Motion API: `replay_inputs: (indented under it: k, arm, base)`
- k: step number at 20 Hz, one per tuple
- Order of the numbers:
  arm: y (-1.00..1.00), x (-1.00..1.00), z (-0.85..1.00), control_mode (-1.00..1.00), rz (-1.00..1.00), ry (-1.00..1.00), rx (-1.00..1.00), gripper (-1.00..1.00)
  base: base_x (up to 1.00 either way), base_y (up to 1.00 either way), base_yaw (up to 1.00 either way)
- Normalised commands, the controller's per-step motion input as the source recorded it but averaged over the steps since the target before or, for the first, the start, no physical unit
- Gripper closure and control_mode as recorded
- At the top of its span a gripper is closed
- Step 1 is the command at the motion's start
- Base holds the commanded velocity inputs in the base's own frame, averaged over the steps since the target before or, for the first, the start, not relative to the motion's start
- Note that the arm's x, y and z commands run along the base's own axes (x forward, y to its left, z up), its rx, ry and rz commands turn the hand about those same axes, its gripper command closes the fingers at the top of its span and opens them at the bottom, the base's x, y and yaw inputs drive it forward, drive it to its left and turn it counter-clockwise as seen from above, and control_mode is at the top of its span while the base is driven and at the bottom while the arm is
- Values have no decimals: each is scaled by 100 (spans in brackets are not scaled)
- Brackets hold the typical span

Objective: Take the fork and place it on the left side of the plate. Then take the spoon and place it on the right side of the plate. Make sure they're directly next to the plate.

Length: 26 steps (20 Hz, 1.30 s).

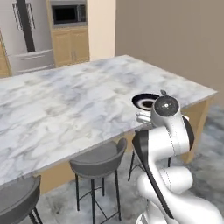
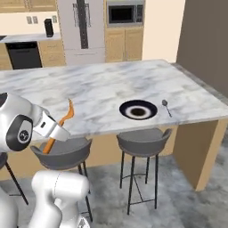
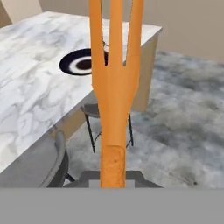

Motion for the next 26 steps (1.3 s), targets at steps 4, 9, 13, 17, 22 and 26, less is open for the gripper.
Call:
replay_inputs:
  k: [4,9,13,17,22,26]
  arm:
    - [0,0,0,100,0,0,0,100]
    - [0,0,0,100,0,0,0,100]
    - [0,0,0,100,0,0,0,100]
    - [0,0,0,100,0,0,0,100]
    - [0,0,0,100,0,0,0,100]
    - [0,0,0,100,0,0,0,100]
  base:
    - [71,-30,42]
    - [58,-30,46]
    - [49,-41,43]
    - [26,-59,37]
    - [14,-75,31]
    - [54,-63,22]
